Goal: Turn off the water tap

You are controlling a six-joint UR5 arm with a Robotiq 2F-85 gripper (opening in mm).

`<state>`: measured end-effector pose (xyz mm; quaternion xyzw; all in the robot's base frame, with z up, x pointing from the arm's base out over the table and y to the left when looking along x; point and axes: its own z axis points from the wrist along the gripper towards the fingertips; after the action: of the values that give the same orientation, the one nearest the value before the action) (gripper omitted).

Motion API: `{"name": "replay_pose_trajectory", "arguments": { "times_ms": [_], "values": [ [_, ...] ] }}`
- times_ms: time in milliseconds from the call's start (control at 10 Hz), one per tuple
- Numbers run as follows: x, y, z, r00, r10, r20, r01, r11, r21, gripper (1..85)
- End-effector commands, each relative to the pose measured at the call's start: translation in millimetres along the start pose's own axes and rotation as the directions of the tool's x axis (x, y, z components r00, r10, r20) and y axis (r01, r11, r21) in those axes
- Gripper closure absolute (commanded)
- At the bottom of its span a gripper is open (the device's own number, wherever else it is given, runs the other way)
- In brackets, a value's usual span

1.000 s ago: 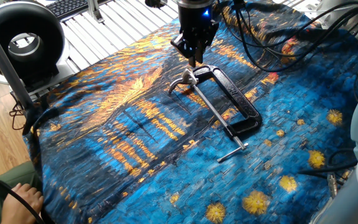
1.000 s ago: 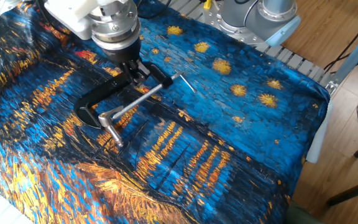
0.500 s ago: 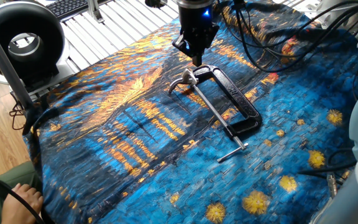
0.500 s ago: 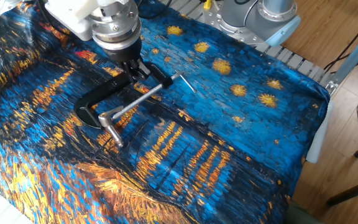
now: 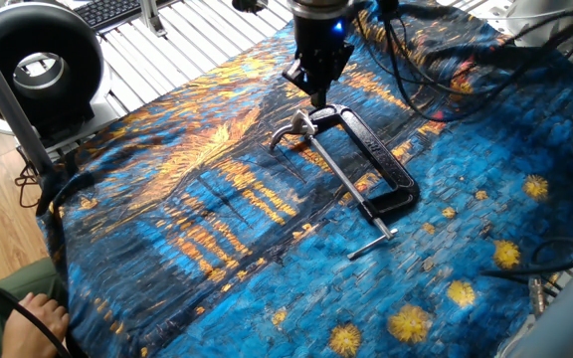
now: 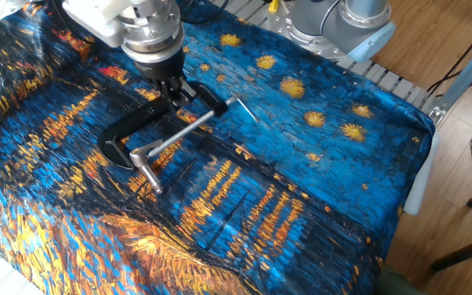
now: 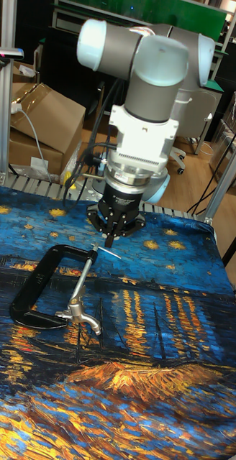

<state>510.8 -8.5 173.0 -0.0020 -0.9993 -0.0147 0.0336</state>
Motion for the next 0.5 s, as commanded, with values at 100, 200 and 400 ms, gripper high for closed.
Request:
{"name": "replay_pose_trajectory", "arguments": {
  "times_ms": [100, 200, 400],
  "values": [
    [-0.3, 9.1, 25.2, 0.997, 0.002, 0.078, 0.008, 0.993, -0.122, 84.3],
    [-1.1, 11.8, 28.5, 0.996, 0.007, 0.093, 0.006, 0.990, -0.142, 84.3],
    [-2.4, 13.3, 27.1, 0.995, 0.004, 0.095, 0.009, 0.989, -0.144, 84.3]
  ]
}}
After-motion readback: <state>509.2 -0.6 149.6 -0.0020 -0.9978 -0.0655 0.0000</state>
